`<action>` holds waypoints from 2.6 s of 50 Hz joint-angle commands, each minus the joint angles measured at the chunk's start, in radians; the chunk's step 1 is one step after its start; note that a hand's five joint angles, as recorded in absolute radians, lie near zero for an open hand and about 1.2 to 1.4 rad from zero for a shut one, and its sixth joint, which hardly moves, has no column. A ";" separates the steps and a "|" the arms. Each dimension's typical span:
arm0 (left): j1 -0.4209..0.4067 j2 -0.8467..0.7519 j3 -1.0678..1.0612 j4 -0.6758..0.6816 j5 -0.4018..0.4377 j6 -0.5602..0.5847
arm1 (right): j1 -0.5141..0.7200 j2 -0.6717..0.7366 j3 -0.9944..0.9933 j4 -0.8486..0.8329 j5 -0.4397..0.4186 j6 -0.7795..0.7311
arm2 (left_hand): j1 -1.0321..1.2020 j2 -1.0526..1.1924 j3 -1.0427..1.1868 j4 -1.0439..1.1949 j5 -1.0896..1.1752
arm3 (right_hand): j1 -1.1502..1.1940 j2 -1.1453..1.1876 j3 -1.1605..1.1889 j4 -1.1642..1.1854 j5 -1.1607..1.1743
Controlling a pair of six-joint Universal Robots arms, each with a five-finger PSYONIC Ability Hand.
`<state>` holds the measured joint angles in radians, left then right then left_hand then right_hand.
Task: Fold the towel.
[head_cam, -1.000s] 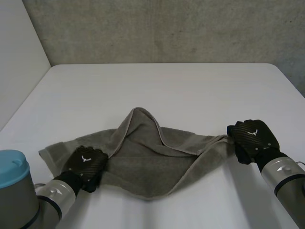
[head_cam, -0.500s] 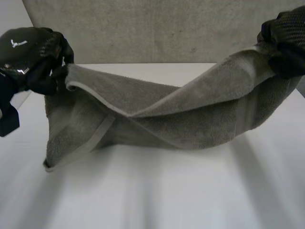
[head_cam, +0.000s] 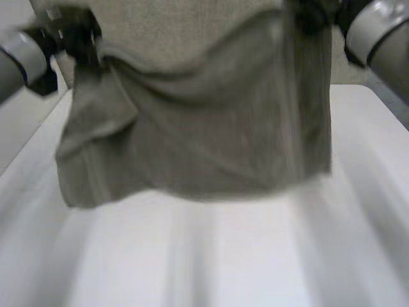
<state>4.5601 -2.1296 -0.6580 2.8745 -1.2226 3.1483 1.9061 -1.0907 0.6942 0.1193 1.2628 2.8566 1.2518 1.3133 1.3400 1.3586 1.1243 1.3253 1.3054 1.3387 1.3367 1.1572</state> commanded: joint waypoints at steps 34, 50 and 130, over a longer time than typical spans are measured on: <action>0.131 0.048 -0.930 0.206 0.396 0.491 | -0.082 -0.110 0.878 0.026 -0.132 -0.487 | 0.144 0.083 0.056 0.038 0.097 | 0.071 0.091 0.058 0.060 0.065; 0.112 0.093 -0.824 0.005 0.387 0.599 | -0.140 -0.242 1.044 -0.065 -0.148 -0.413 | -0.546 -0.607 -0.634 -0.653 -0.593 | 0.071 0.091 0.058 0.060 0.065; 0.007 0.157 -1.180 0.425 -0.229 0.125 | -0.163 -0.227 1.216 -0.262 -0.152 -0.391 | -0.754 -0.815 -0.842 -0.861 -0.801 | 0.071 0.091 0.058 0.060 0.065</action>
<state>4.5667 -1.9645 -1.8518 3.2833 -1.4523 3.2747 1.7426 -1.3191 1.9004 -0.1278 1.1106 2.4654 0.4426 0.4319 0.4363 0.4310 0.2714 1.3258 1.3054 1.3428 1.3370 1.1572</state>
